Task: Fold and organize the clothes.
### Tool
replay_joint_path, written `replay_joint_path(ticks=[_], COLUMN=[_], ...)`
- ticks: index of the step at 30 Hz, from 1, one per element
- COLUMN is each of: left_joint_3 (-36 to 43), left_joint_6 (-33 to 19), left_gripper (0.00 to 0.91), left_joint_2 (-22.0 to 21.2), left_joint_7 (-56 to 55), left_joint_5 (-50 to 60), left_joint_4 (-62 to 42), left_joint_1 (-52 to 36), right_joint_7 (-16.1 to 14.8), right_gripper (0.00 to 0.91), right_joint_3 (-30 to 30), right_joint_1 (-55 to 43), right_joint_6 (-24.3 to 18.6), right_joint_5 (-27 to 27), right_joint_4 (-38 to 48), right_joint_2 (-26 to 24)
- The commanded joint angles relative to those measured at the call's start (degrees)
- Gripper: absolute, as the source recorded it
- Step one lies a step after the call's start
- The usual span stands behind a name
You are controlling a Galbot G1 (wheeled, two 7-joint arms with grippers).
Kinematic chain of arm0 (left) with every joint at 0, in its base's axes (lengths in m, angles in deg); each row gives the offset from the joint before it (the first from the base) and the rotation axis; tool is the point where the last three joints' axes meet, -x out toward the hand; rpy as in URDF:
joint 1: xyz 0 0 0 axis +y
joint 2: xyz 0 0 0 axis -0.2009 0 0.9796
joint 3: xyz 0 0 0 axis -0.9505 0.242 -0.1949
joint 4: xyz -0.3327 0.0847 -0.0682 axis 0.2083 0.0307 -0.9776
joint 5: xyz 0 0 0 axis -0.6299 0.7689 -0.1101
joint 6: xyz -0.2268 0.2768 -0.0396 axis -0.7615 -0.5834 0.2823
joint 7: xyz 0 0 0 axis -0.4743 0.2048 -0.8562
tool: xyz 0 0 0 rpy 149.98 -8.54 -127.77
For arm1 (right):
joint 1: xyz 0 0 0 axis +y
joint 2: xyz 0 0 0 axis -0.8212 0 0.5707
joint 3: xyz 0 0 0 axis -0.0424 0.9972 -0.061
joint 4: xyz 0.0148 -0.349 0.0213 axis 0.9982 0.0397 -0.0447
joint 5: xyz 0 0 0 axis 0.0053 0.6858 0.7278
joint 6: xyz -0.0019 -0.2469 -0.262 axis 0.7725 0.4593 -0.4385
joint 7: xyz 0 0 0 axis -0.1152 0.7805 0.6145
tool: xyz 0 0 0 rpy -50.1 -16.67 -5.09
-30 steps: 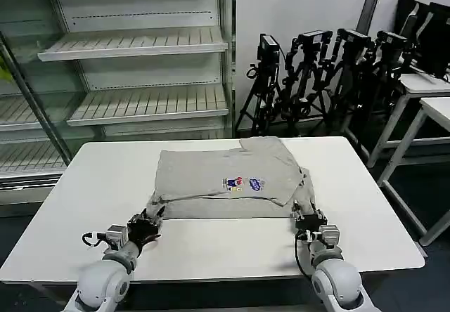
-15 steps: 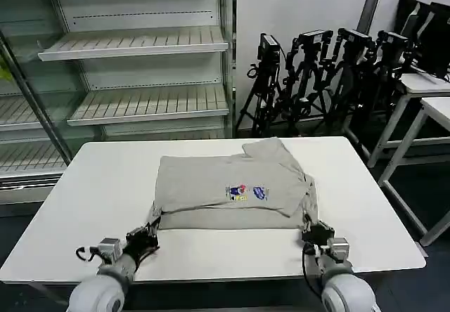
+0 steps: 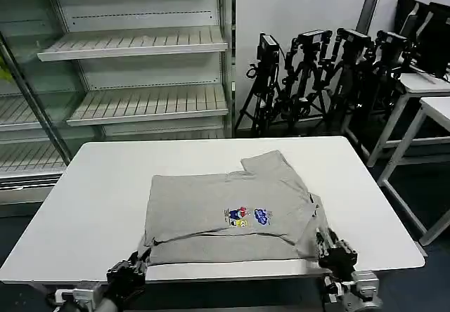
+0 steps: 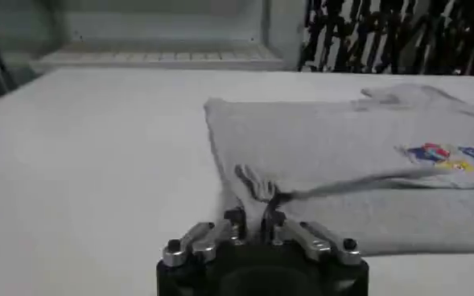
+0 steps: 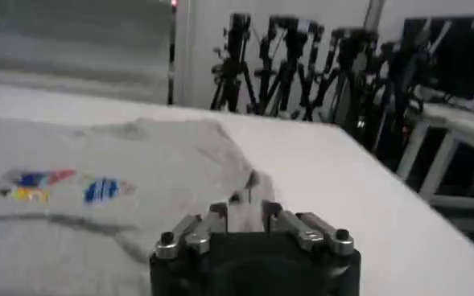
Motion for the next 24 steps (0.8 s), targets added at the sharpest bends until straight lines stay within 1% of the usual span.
replay_joint_path(ticks=[1, 2, 3, 5, 6, 8, 9, 12, 16, 19, 24], left_joint_3=[-0.99, 0.29, 2.11, 4.54, 7.85, 11.1, 13.22, 17.51, 22.48, 24.37, 26.32], left_joint_6=[1.01, 1.01, 1.03, 1.05, 1.04, 1.05, 1.06, 1.07, 1.06, 1.09, 1.16], left_gripper=[0.907, 0.907, 0.907, 0.907, 0.907, 0.907, 0.907, 0.907, 0.907, 0.907, 0.907], left_joint_2=[6.92, 7.68, 8.51, 8.97, 9.07, 8.17, 7.0, 5.18, 3.93, 2.66, 1.78], left_joint_7=[-2.03, -1.99, -2.35, -2.79, -3.41, -5.99, -7.21, -7.78, -7.61, -7.86, -7.83], left_joint_5=[-7.5, -8.27, -9.58, -10.48, -10.76, -10.96, -10.74, -10.46, -10.16, -9.9, -9.34], left_joint_4=[-2.42, -5.81, -9.0, -13.49, -18.23, -23.35, -26.44, -31.81, -38.44, -43.0, -46.96], left_joint_1=[-15.58, -20.06, -25.24, -30.96, -35.56, -40.35, -43.36, -49.02, -53.84, -56.47, -58.03], right_joint_7=[2.53, 2.91, 3.19, 3.18, 3.15, 3.04, 2.45, 1.42, 0.44, -0.36, -1.31], right_gripper=[0.907, 0.907, 0.907, 0.907, 0.907, 0.907, 0.907, 0.907, 0.907, 0.907, 0.907], right_joint_3=[2.66, 3.72, 6.71, 9.29, 11.15, 12.64, 14.46, 16.86, 19.45, 20.93, 22.5], right_joint_1=[-18.66, -22.36, -26.36, -33.56, -38.61, -43.41, -47.63, -53.79, -60.99, -65.51, -68.54], right_joint_6=[1.47, 2.4, 2.98, 3.48, 4.1, 4.24, 4.27, 4.03, 3.95, 4.22, 4.69], right_joint_5=[-5.26, -5.74, -6.4, -6.83, -7.56, -8.35, -8.43, -7.37, -5.2, -3.46, -2.13], right_joint_4=[6.65, 10.07, 14.6, 21.2, 26.1, 32.05, 38.4, 48.65, 55.9, 61.07, 68.03], right_joint_2=[-1.43, -1.13, -0.83, -0.07, 0.75, 1.61, 3.22, 5.54, 7.94, 9.58, 11.75])
